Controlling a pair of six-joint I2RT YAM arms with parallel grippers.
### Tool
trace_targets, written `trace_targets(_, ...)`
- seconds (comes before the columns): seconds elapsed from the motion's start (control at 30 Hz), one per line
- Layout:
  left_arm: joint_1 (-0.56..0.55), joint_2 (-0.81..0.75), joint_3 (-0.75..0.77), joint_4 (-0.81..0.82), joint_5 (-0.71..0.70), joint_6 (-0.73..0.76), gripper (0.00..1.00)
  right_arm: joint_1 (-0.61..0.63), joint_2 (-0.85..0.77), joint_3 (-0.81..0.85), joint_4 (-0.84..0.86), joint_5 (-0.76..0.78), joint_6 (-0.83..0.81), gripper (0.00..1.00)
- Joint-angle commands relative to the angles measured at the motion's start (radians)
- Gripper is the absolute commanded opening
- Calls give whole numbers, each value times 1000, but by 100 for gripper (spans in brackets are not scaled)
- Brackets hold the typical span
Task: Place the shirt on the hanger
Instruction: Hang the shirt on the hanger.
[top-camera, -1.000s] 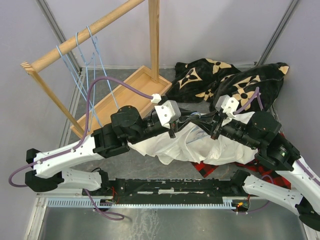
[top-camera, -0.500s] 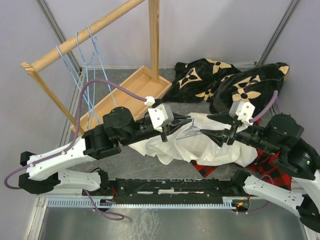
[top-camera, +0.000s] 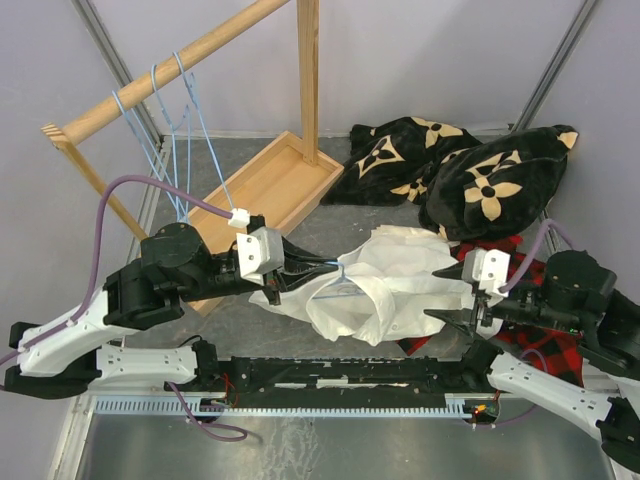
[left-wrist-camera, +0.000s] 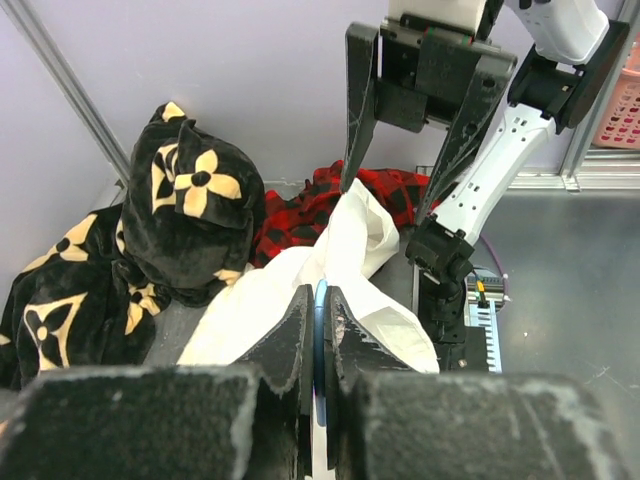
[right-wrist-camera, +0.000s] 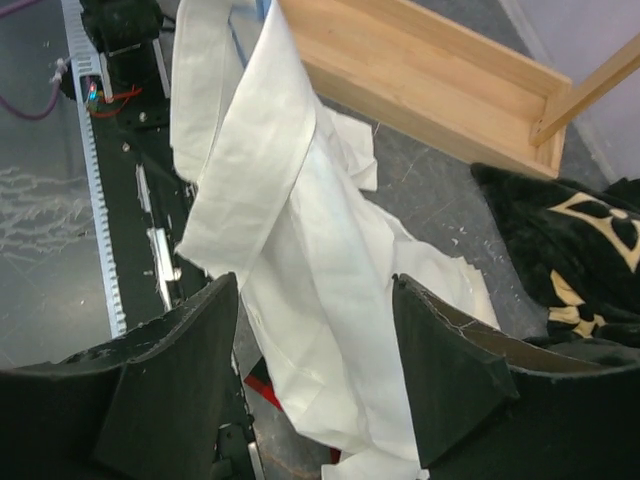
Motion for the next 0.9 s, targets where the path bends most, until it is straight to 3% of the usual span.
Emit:
trace_targets(0.0,3,-12,71,-42,11,-24,3,0,-14,-89,89,-66,-51,71)
trace_targets(0.17,3,-2,98,-70,32,-16,3,0,8,-183,192,-127,-94,70)
trace_targets(0.57,2,29,127,-104,98,-12,3,0,117,-183,163,-120,-127,57)
trace_targets(0.63,2,29,130,-104,93,-11,3,0,130,-185,150,-103,-113,47)
trace_targets(0.77,2,27,126,-102,77,-15,3,-1,144,-181,128,-81,-53,13)
trace_targets(0.87,3,17,115,-90,25,-29,21,0,134,-177,112,-43,22,1)
